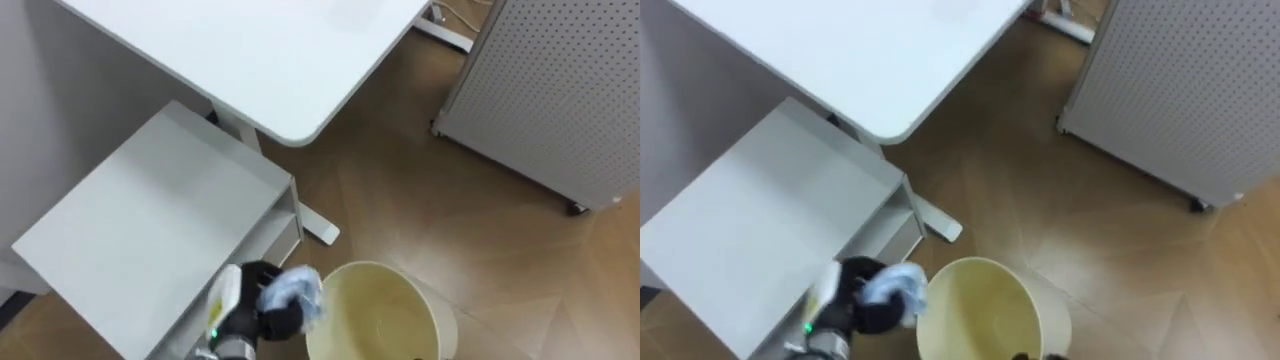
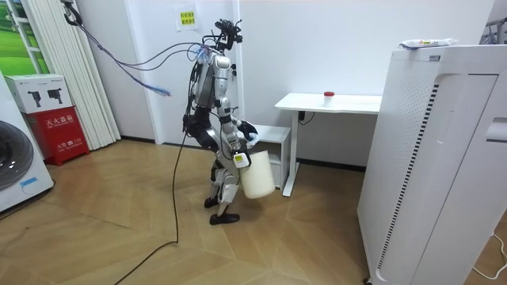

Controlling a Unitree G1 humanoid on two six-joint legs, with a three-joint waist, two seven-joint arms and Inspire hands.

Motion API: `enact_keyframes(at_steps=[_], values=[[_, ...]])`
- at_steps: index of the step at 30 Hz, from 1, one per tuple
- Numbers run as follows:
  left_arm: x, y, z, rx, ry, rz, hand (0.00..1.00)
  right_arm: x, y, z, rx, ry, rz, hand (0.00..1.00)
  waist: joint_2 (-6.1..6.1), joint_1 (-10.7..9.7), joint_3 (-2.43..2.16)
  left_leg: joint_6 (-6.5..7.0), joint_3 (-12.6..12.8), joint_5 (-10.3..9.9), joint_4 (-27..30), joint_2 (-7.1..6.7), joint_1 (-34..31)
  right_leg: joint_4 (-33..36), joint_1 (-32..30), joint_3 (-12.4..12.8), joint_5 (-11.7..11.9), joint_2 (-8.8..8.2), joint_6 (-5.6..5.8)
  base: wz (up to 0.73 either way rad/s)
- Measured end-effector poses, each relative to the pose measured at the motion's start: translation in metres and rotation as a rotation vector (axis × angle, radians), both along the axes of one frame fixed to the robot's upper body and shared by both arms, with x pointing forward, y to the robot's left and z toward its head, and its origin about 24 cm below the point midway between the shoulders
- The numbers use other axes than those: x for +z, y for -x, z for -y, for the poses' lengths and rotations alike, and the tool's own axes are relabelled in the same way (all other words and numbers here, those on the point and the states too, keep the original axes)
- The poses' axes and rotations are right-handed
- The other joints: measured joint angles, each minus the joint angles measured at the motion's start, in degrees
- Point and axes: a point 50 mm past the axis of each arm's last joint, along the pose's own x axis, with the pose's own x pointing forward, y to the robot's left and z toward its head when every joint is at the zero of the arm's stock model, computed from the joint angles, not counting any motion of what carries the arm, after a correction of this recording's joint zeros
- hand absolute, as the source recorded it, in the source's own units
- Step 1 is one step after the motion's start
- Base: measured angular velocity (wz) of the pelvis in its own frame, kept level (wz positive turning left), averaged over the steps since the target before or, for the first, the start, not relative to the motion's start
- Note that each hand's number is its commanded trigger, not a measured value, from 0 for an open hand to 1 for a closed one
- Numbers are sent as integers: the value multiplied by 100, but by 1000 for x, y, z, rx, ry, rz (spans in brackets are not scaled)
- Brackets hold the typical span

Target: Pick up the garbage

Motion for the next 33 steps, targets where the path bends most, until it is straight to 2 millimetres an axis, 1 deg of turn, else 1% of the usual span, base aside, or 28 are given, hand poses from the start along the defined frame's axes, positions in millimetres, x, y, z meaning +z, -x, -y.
enact_keyframes(at_steps=[1, 3, 4, 7, 8, 9, 10, 11, 14, 16, 33], values=[[-1, 3, 4, -16, 9, -8, 100, 0, 0, -1, 4, 0, 1, 100, -8, 1, -5, -2, 4, 2, -27, 0, 27, -25, 25, -2, 0, 2, 0, 0], [-7, 13, 16, -67, 33, -51, 100, -1, 1, -5, 14, -6, -2, 100, -96, -9, -54, -12, 45, 27, -118, -11, 120, -59, 74, 27, 0, -1, 0, -2], [-9, 15, 18, -77, 37, -61, 100, -1, 2, -6, 21, -9, -1, 100, -113, -17, -59, -16, 47, 35, -132, -12, 135, -69, 87, 29, 0, 1, 0, 0], [-14, 24, 24, -138, 44, -104, 100, -3, 4, -12, 49, -16, -3, 100, -149, -26, -52, -21, 48, 61, -190, 7, 238, -169, 205, 27, 39, 37, 1, -1], [-16, 27, 27, -165, 43, -119, 85, -3, 5, -13, 52, -20, -4, 100, -167, -28, -60, -17, 61, 70, -223, 2, 270, -186, 226, 31, 45, 34, 7, 0], [-17, 29, 29, -189, 43, -129, 62, -4, 6, -14, 53, -27, -5, 100, -179, -29, -54, -16, 62, 87, -240, 4, 272, -211, 230, 30, 65, 39, 9, 0], [-18, 30, 30, -200, 42, -134, 19, -4, 6, -14, 54, -29, -4, 100, -184, -28, -51, -15, 62, 95, -253, 5, 271, -226, 230, 31, 77, 44, 10, 0], [-19, 32, 33, -222, 40, -145, 0, -3, 5, -15, 52, -40, 1, 100, -196, -31, -50, -12, 66, 107, -275, 4, 272, -248, 229, 32, 93, 47, 11, 0], [-21, 36, 35, -247, 41, -167, 0, -4, 5, -16, 33, -63, 2, 100, -239, -32, -39, -12, 84, 109, -296, 4, 284, -253, 227, 43, 96, 47, 12, 0], [-22, 37, 35, -247, 37, -178, 0, -4, 5, -17, 33, -67, 3, 100, -262, -31, -40, -15, 109, 114, -333, 5, 303, -269, 226, 54, 100, 47, 9, 0], [-26, 40, 35, -263, 16, -214, 0, -4, 6, -18, 37, -71, -7, 100, -261, -24, -40, -38, 139, 129, -531, 2, 331, -459, 229, 69, 123, 85, 15, 0]])
